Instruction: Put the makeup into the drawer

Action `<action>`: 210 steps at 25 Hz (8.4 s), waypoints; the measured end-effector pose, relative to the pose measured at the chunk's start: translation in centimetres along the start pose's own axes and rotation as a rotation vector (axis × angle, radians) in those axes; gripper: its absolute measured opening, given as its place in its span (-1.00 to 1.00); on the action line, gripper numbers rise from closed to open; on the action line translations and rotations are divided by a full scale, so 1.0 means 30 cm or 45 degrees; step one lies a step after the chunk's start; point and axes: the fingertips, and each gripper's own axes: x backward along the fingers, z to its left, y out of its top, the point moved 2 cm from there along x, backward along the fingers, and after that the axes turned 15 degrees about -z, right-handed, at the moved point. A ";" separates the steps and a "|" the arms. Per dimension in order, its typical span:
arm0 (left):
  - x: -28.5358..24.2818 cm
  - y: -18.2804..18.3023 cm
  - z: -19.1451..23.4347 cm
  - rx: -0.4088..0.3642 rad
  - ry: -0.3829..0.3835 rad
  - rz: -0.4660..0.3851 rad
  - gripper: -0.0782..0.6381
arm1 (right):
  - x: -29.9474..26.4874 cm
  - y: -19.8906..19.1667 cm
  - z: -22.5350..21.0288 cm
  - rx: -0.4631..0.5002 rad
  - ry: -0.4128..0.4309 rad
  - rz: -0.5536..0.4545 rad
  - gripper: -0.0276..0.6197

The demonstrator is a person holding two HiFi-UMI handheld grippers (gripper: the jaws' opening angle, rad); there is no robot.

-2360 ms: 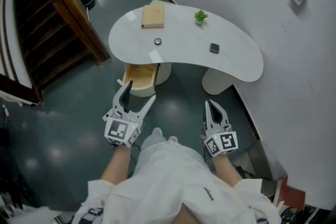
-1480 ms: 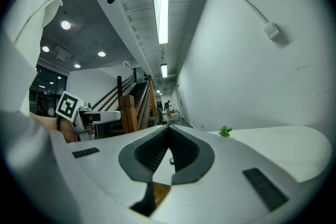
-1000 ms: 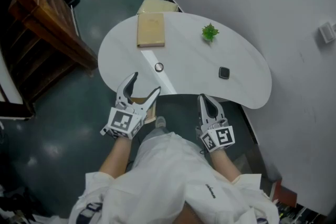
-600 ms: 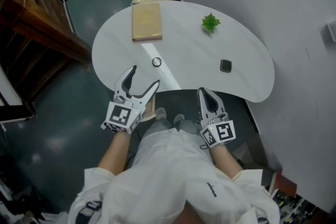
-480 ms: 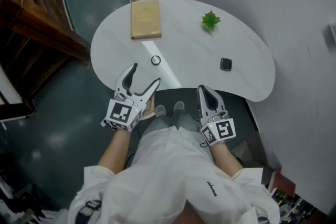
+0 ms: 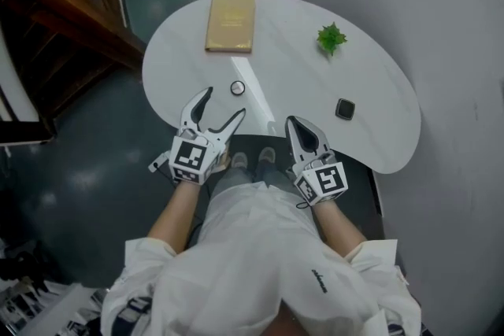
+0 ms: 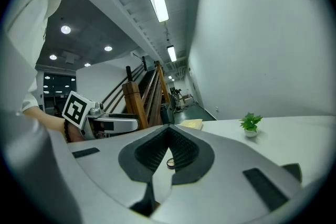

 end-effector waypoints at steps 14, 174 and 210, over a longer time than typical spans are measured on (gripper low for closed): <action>-0.088 -0.264 0.029 -0.073 0.082 0.213 0.23 | -0.179 -0.237 -0.051 -0.049 0.129 0.199 -0.86; 0.561 -1.582 -0.022 -0.701 -1.508 1.013 -0.13 | -0.013 -1.340 0.457 -0.165 0.014 0.782 -0.86; 0.603 -0.129 0.048 0.005 -0.265 -0.081 -0.71 | 0.092 -0.241 0.509 0.053 -0.147 0.089 -0.86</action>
